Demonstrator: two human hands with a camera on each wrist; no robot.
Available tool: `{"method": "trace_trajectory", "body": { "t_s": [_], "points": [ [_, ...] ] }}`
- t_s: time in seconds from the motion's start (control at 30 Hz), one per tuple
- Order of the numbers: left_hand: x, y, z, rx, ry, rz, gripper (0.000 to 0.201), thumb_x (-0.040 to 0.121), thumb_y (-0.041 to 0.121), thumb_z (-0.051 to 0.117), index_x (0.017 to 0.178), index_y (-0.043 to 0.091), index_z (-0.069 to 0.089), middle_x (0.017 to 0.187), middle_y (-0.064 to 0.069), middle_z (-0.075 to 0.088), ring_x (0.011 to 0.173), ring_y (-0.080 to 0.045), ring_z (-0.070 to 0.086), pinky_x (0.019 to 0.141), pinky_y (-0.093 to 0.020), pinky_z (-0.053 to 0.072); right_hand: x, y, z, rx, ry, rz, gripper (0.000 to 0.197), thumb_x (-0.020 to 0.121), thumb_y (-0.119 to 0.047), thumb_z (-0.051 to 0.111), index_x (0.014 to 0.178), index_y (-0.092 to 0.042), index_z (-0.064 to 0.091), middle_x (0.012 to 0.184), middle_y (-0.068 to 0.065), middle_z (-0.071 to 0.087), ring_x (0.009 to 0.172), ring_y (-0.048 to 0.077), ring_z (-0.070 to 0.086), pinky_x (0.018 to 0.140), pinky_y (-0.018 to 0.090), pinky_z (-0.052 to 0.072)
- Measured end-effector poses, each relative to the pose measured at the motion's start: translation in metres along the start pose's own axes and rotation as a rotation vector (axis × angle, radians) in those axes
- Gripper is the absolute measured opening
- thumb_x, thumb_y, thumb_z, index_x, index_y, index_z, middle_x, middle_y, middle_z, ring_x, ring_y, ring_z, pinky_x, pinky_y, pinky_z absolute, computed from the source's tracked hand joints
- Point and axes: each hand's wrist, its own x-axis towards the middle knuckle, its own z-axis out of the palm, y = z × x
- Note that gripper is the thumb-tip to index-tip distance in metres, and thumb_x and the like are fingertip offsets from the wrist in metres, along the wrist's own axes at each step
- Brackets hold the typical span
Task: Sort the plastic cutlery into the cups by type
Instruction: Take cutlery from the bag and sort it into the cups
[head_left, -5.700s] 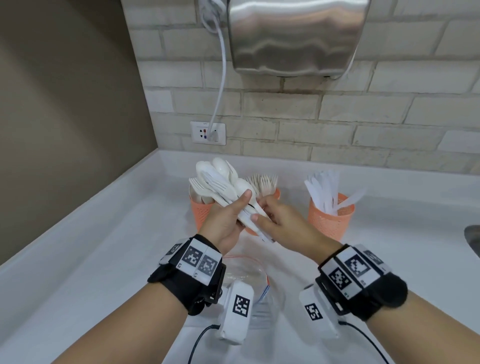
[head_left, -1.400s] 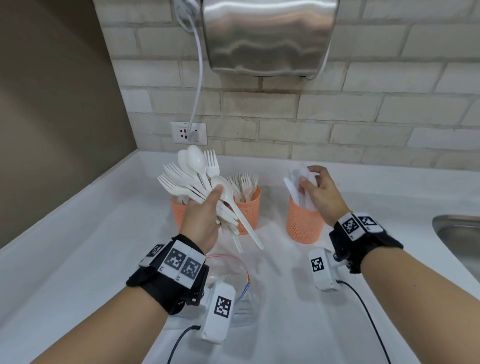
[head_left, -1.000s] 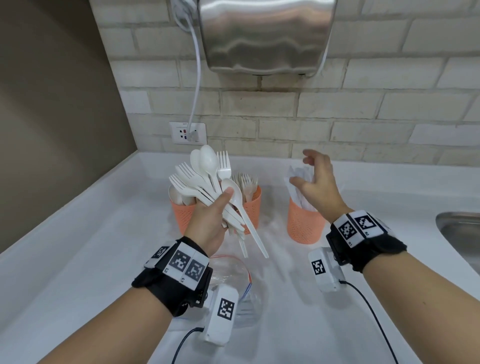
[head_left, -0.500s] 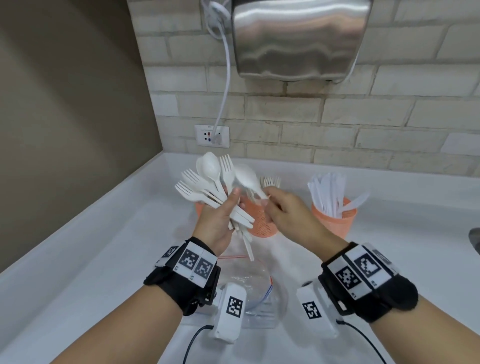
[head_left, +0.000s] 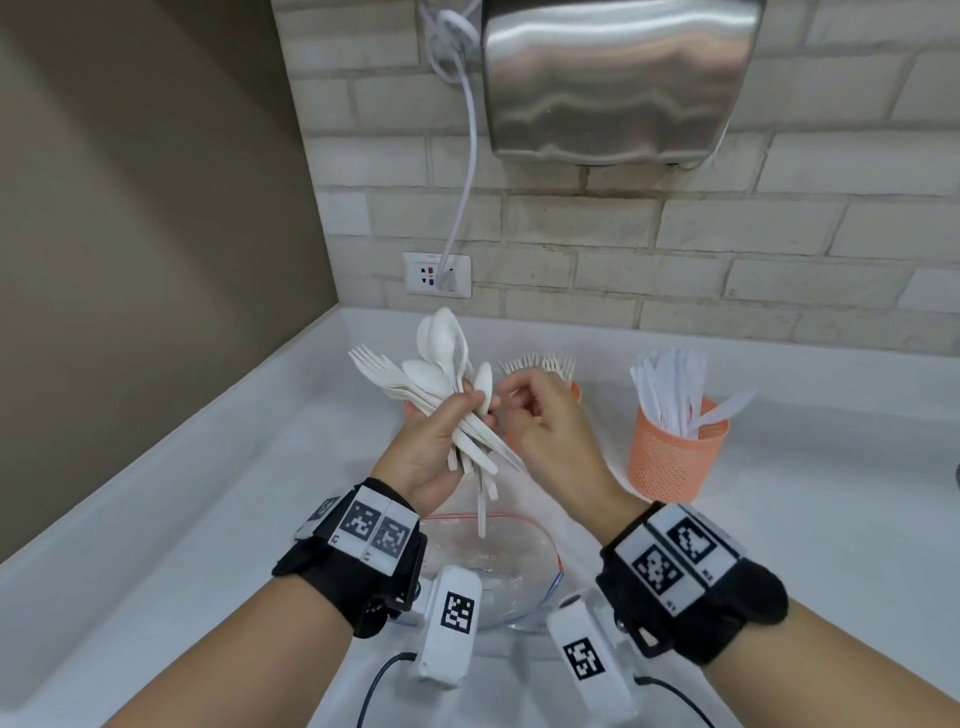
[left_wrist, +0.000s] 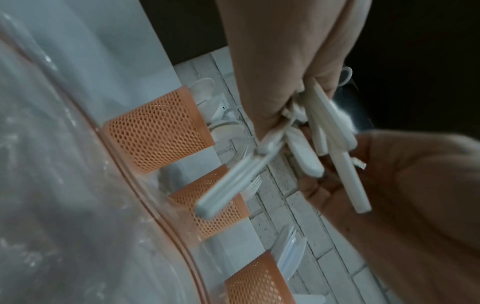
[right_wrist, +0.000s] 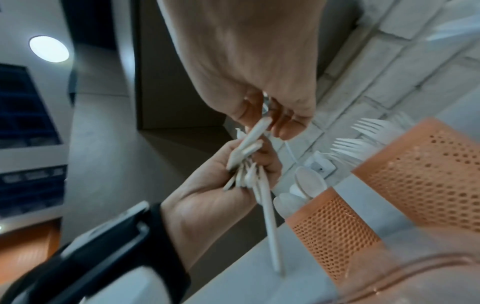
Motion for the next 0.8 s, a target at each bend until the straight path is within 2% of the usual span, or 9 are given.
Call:
{"method": "trace_trajectory", "body": {
  "t_s": [0.1, 0.2, 0.27, 0.33, 0.4, 0.5, 0.57, 0.67, 0.8],
  "points": [
    [-0.005, 0.003, 0.0, -0.02, -0.115, -0.006, 0.038, 0.092, 0.006, 0.048, 0.061, 0.019, 0.066, 0.065, -0.002, 0.057, 0.051, -0.01, 0.052, 0.049, -0.023, 0.046, 0.012, 0.01, -0.006, 0.177, -0.089, 0.328, 0.024, 0.094, -0.008, 0.042, 0.112, -0.012, 0.057, 0.083, -0.002, 0.051, 0.075, 0.011, 0.052, 0.067, 0.024, 0.042],
    [-0.008, 0.002, 0.0, -0.001, -0.234, -0.015, 0.02, 0.082, 0.009, 0.056, 0.066, 0.017, 0.067, 0.065, -0.003, 0.053, 0.05, -0.008, 0.051, 0.059, -0.024, 0.048, 0.015, 0.011, -0.01, 0.361, -0.366, 0.412, 0.023, 0.094, -0.014, 0.042, 0.085, -0.013, 0.063, 0.071, 0.0, 0.055, 0.065, 0.009, 0.057, 0.074, 0.032, 0.039],
    [-0.008, 0.0, -0.002, -0.003, -0.284, -0.035, 0.009, 0.078, 0.005, 0.059, 0.076, 0.012, 0.064, 0.066, -0.004, 0.048, 0.051, -0.008, 0.049, 0.075, -0.031, 0.044, 0.015, 0.012, -0.01, 0.475, -0.462, 0.441, 0.023, 0.095, -0.016, 0.042, 0.082, -0.011, 0.06, 0.067, 0.0, 0.053, 0.059, 0.006, 0.059, 0.072, 0.03, 0.04],
    [-0.007, -0.001, -0.004, -0.005, -0.3, -0.062, 0.01, 0.076, -0.001, 0.058, 0.078, 0.008, 0.062, 0.064, -0.003, 0.049, 0.05, -0.008, 0.048, 0.068, -0.029, 0.046, 0.015, 0.012, -0.008, 0.545, -0.474, 0.465, 0.02, 0.094, -0.015, 0.044, 0.082, -0.008, 0.058, 0.067, 0.003, 0.05, 0.059, 0.008, 0.059, 0.062, 0.023, 0.043],
    [-0.007, -0.001, -0.005, -0.006, -0.298, -0.07, 0.012, 0.075, -0.003, 0.055, 0.079, 0.007, 0.061, 0.065, -0.003, 0.056, 0.049, -0.007, 0.049, 0.056, -0.024, 0.047, 0.015, 0.012, -0.008, 0.566, -0.463, 0.481, 0.033, 0.094, -0.01, 0.043, 0.065, -0.012, 0.06, 0.065, 0.004, 0.047, 0.058, 0.01, 0.057, 0.054, 0.021, 0.045],
    [-0.008, -0.003, -0.005, -0.011, -0.289, -0.062, 0.018, 0.074, -0.002, 0.055, 0.076, 0.012, 0.067, 0.067, -0.004, 0.062, 0.049, -0.007, 0.05, 0.066, -0.031, 0.045, 0.014, 0.012, -0.009, 0.586, -0.469, 0.483, 0.051, 0.093, -0.006, 0.043, 0.046, -0.019, 0.057, 0.061, 0.005, 0.045, 0.05, 0.008, 0.056, 0.051, 0.02, 0.045],
    [-0.01, -0.004, -0.004, 0.014, -0.28, -0.059, 0.022, 0.073, 0.0, 0.056, 0.07, 0.013, 0.073, 0.066, -0.004, 0.063, 0.049, -0.007, 0.051, 0.069, -0.032, 0.043, 0.014, 0.011, -0.01, 0.621, -0.481, 0.498, 0.048, 0.093, -0.003, 0.042, 0.049, -0.016, 0.057, 0.056, 0.003, 0.047, 0.048, 0.008, 0.056, 0.053, 0.022, 0.042],
    [-0.012, -0.002, -0.003, 0.033, -0.287, -0.064, 0.02, 0.073, 0.001, 0.056, 0.069, 0.009, 0.074, 0.065, -0.004, 0.066, 0.048, -0.006, 0.052, 0.057, -0.024, 0.049, 0.015, 0.007, -0.011, 0.632, -0.473, 0.518, 0.032, 0.092, -0.001, 0.042, 0.07, -0.008, 0.063, 0.061, 0.006, 0.046, 0.047, 0.009, 0.057, 0.053, 0.02, 0.045],
    [-0.013, -0.004, -0.004, 0.086, -0.28, -0.071, 0.018, 0.074, 0.002, 0.058, 0.073, 0.01, 0.075, 0.069, -0.006, 0.069, 0.051, -0.008, 0.058, 0.055, -0.023, 0.05, 0.014, 0.004, -0.01, 0.664, -0.447, 0.536, 0.014, 0.093, -0.003, 0.045, 0.089, -0.001, 0.058, 0.052, 0.003, 0.054, 0.041, 0.007, 0.052, 0.046, 0.017, 0.047]
  ]
}}
